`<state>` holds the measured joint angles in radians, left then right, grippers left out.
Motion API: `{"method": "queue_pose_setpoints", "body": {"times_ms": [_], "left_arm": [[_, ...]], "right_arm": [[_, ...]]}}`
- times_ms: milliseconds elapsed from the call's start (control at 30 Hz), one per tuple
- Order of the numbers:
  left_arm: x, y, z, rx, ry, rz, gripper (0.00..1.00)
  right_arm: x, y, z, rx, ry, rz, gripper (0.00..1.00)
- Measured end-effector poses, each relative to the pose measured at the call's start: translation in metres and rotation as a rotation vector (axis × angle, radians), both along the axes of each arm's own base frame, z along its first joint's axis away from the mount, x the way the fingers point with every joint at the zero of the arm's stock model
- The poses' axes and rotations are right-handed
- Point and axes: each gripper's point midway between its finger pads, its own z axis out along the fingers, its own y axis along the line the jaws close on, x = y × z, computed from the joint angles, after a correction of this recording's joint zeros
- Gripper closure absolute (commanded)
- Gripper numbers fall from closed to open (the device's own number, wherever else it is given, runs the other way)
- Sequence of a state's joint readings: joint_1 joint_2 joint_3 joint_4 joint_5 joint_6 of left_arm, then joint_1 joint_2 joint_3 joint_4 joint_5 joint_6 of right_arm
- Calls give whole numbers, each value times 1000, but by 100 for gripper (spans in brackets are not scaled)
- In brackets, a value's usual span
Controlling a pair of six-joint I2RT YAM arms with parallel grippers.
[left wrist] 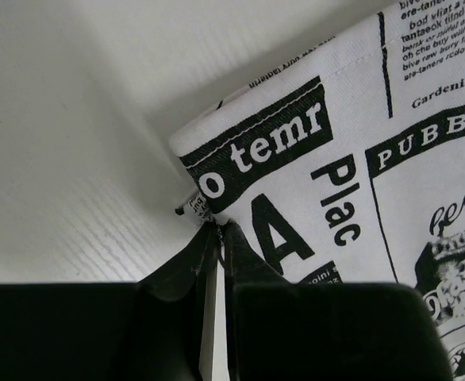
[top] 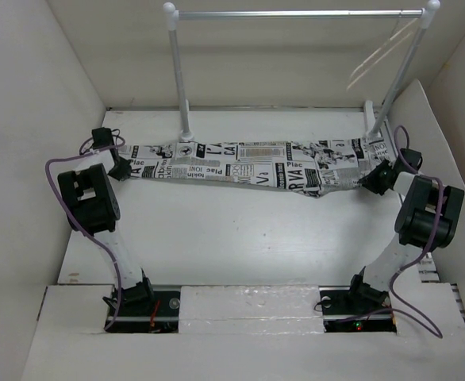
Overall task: Place the trousers on the hanger
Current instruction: Fold the trousers at the center of the board.
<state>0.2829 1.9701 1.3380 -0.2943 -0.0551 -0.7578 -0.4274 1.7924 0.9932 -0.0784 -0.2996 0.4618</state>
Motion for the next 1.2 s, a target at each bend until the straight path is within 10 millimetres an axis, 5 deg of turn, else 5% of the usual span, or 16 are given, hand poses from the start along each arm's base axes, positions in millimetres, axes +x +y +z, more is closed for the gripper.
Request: {"method": "queue_pose_setpoints", "body": {"times_ms": [100, 367, 533, 767, 800, 833, 900, 933, 1033, 1200], "left_arm": [[5, 3, 0, 18, 13, -5, 100], [-8, 21, 2, 163, 96, -8, 100], [-46, 33, 2, 236, 188, 30, 100], [-111, 39, 4, 309, 349, 51, 100], [-121, 38, 5, 316, 368, 51, 100], [-126, 39, 6, 328, 387, 54, 100], [-146, 37, 11, 342, 409, 54, 79], [-153, 40, 14, 360, 421, 63, 56], [-161, 49, 27, 379, 417, 105, 40], [-149, 40, 61, 354, 290, 114, 41]], "right_arm": [[2, 3, -4, 12, 5, -7, 100], [-15, 5, 25, -34, -3, -14, 100], [-46, 15, 42, -64, 0, 11, 100], [-125, 12, 34, -39, 77, -58, 100], [-137, 11, 31, -35, 86, -70, 96], [-147, 11, 29, -30, 94, -80, 69], [-166, 10, 22, -36, 113, -98, 25], [-173, 8, 20, -47, 123, -110, 17], [-181, -3, 22, -89, 130, -125, 5], [-183, -19, 29, -97, 114, -177, 2]]}}
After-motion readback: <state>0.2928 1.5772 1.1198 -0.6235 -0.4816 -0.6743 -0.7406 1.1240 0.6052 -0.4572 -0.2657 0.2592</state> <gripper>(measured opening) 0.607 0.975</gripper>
